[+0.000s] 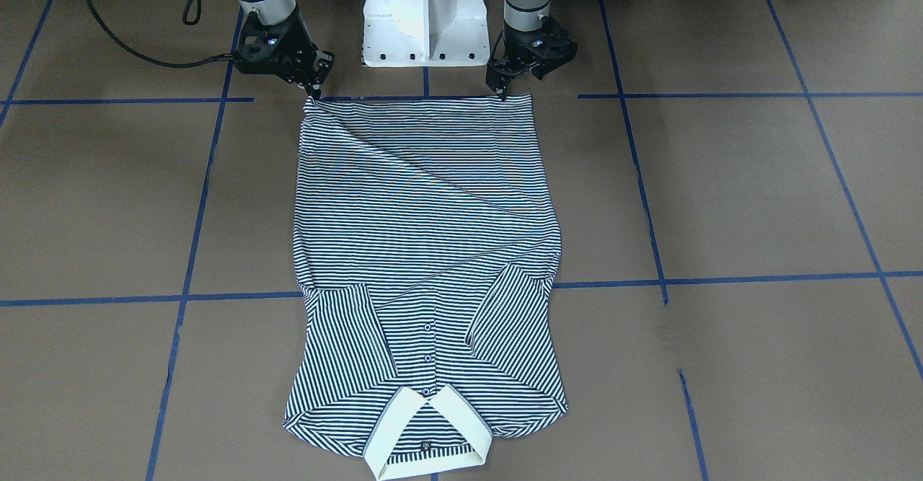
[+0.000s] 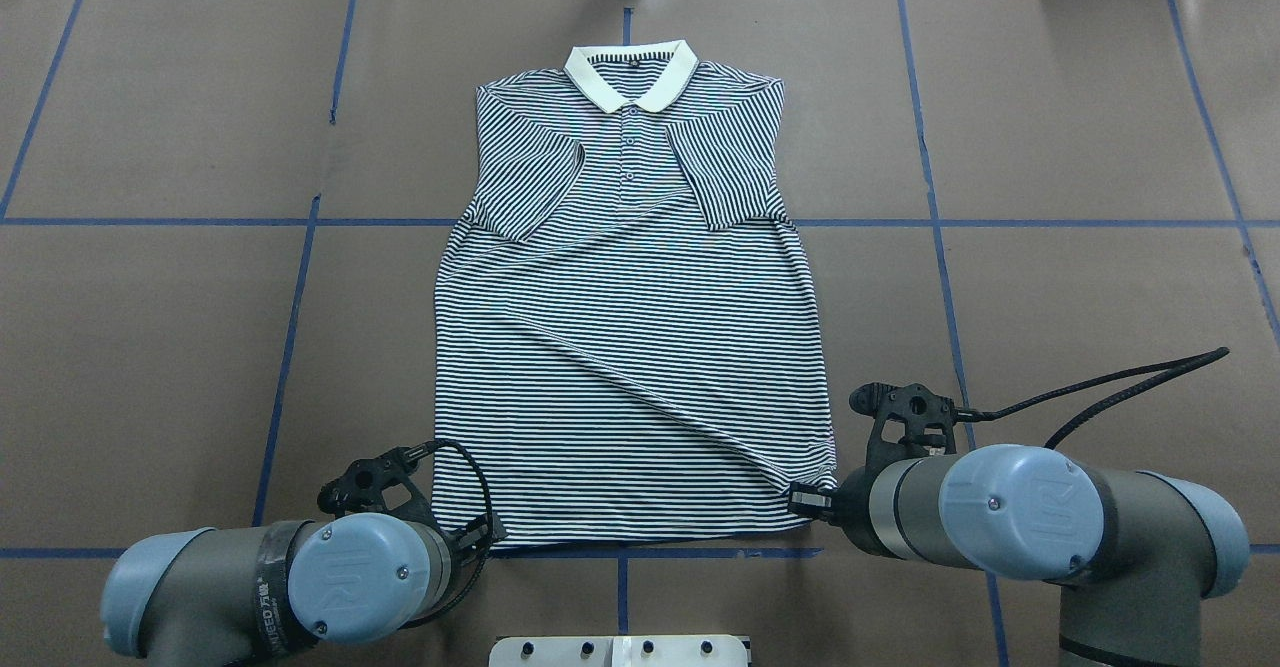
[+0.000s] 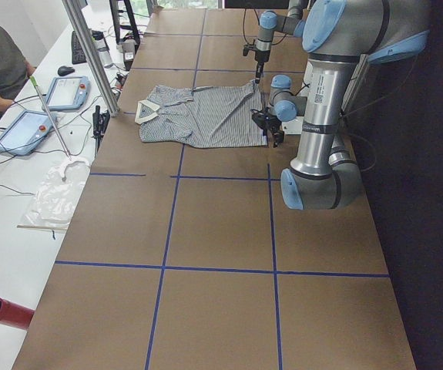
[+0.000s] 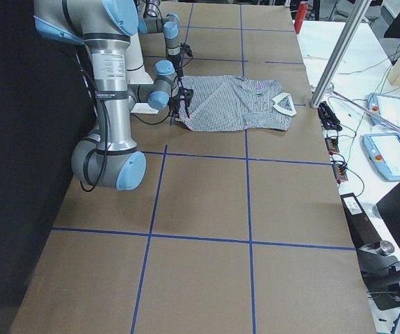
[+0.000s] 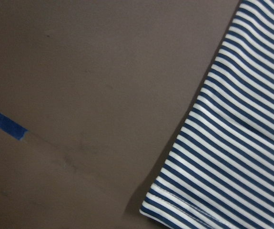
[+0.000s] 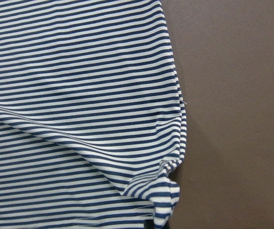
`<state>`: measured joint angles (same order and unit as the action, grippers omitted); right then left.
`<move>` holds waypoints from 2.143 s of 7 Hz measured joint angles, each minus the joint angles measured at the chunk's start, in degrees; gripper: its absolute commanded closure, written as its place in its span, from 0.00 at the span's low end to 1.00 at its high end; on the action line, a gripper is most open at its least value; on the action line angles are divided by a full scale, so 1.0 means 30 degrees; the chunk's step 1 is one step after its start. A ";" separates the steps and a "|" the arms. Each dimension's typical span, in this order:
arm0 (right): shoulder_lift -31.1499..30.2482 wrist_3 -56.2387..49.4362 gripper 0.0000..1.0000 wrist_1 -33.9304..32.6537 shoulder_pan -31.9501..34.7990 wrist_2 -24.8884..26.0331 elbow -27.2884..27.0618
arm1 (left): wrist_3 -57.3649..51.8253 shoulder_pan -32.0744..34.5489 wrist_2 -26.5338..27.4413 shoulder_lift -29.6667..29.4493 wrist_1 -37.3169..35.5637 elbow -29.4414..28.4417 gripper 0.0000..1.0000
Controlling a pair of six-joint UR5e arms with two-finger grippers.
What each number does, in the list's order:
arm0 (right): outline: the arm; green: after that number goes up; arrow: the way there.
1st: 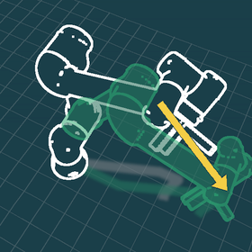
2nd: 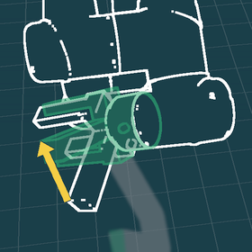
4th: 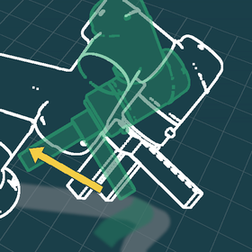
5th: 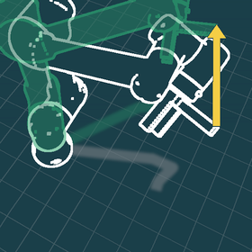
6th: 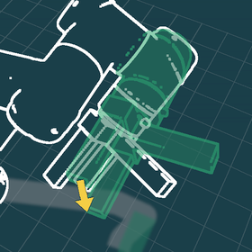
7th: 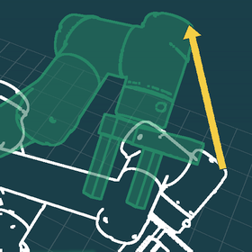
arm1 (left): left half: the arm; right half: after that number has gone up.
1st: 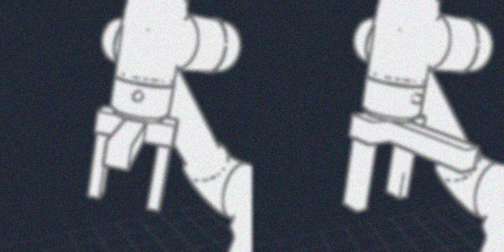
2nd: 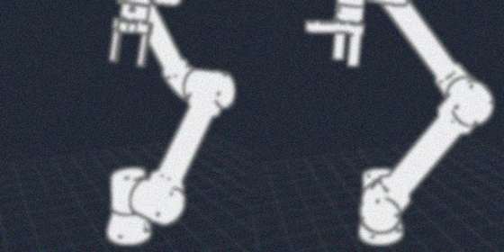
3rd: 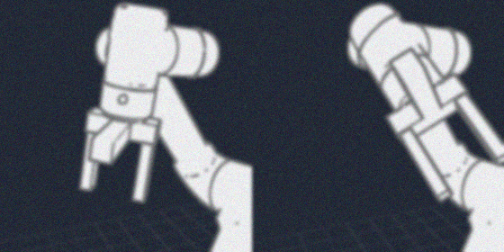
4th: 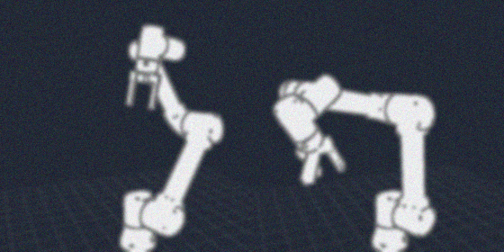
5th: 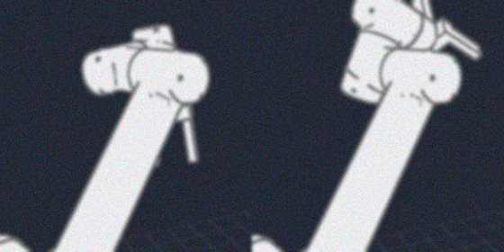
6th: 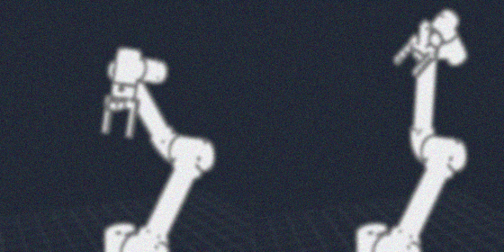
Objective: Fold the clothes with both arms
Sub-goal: 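Grasp both hem corners nearest the robot with left and right grippers, then lift the hem with both grippers and fold it toward the collar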
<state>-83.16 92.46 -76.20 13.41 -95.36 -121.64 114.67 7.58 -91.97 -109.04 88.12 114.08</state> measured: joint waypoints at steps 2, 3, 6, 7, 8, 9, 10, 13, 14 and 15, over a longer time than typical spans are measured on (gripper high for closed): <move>-0.0007 0.0000 1.00 0.0000 0.0032 -0.0002 -0.0094 | -0.0068 0.0198 0.0011 -0.0028 0.0012 -0.0257 0.09; -0.0025 0.0000 1.00 0.0000 0.0039 -0.0002 -0.0106 | -0.0076 0.0308 0.0012 -0.0035 0.0012 -0.0333 0.11; -0.0072 0.0000 1.00 0.0000 0.0041 0.0012 -0.0118 | -0.0021 0.0629 0.0013 -0.0050 0.0013 -0.0360 0.71; -0.0109 0.0000 1.00 -0.0006 0.0041 0.0020 -0.0118 | 0.0058 0.0629 0.0006 -0.0069 0.0013 -0.0364 0.87; -0.0135 0.0000 1.00 -0.0013 0.0041 0.0019 -0.0119 | 0.0101 0.0620 -0.0007 -0.0085 0.0014 -0.0364 0.95; -0.0120 0.0000 1.00 -0.0007 0.0041 0.0008 -0.0127 | 0.0110 0.0607 -0.0012 -0.0098 0.0018 -0.0365 1.00; -0.0091 0.0000 1.00 -0.0008 0.0041 0.0002 -0.0148 | 0.0083 0.0589 -0.0017 -0.0102 0.0006 -0.0352 1.00; -0.0283 -0.0035 1.00 -0.0022 0.0152 -0.0157 -0.0451 | -0.0070 0.0646 -0.0063 -0.0119 -0.0015 0.0442 1.00; -0.0703 -0.0098 1.00 -0.0026 0.0264 -0.0380 -0.0893 | -0.0113 0.0655 -0.0091 -0.0067 -0.0052 0.1086 1.00; -0.1573 -0.0184 1.00 -0.0022 0.0319 -0.0730 -0.1652 | -0.0191 0.0657 -0.0132 0.0047 -0.0122 0.1914 1.00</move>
<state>-87.88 91.91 -76.27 14.37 -97.55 -126.59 114.10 9.55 -92.37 -108.90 87.75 119.82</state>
